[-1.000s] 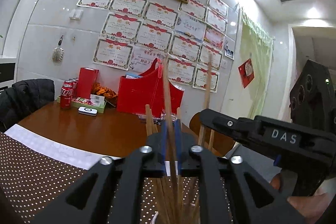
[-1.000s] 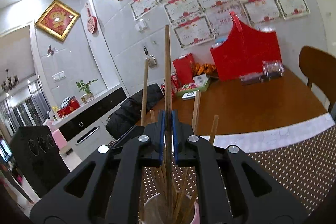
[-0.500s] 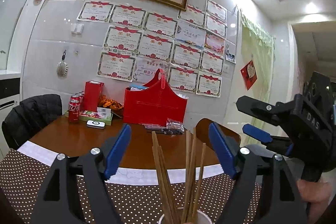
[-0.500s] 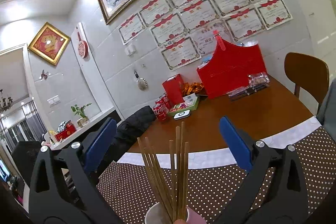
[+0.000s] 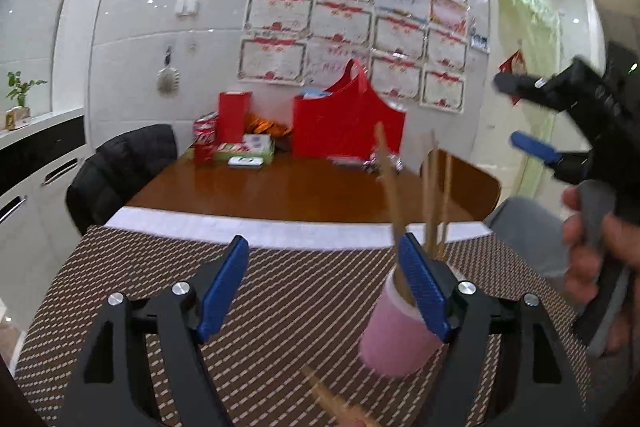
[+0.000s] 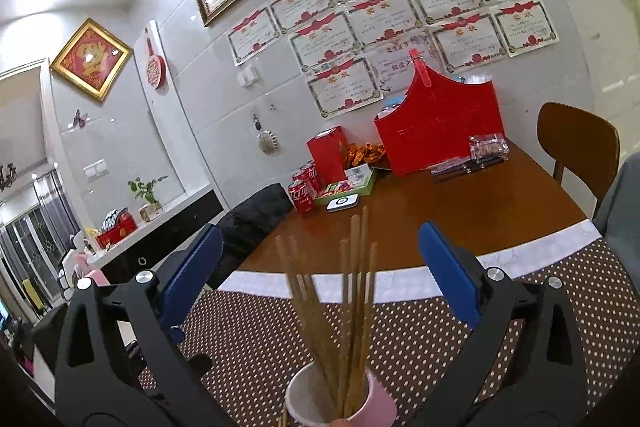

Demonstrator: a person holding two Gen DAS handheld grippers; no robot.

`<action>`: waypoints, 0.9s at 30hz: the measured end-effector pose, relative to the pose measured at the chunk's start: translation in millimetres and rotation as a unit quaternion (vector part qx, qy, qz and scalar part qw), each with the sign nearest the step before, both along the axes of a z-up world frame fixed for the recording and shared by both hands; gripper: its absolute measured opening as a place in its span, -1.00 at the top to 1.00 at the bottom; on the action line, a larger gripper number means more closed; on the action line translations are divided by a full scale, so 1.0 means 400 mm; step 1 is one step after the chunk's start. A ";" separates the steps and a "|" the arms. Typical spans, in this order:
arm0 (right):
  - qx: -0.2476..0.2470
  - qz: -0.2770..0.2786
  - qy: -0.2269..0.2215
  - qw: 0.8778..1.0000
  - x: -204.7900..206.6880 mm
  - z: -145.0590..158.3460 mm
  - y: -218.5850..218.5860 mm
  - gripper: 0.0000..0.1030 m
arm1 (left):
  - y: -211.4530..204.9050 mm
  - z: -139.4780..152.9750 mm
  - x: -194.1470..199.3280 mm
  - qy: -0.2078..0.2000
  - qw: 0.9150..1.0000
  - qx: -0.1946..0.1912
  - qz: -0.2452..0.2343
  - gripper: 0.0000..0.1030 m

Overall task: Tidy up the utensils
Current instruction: 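Move both open tools back over the chopstick pile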

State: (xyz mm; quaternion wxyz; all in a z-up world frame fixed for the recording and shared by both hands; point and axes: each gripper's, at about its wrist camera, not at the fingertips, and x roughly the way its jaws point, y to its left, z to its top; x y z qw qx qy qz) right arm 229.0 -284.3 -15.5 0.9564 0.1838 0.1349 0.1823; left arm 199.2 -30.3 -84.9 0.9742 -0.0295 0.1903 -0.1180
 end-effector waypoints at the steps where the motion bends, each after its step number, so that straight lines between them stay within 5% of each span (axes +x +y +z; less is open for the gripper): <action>1: -0.004 0.004 0.003 1.000 -0.015 -0.001 0.008 -0.88 | 0.010 -0.007 -0.006 0.004 1.000 0.002 0.002 -0.48; 13: -0.062 0.028 0.074 0.995 -0.179 -0.093 0.032 -0.88 | 0.068 -0.050 -0.112 0.028 1.000 0.012 0.005 -0.48; 27: -0.041 0.072 0.152 0.985 -0.208 -0.264 0.033 -0.88 | 0.047 -0.131 -0.140 0.063 0.998 0.026 0.004 -0.48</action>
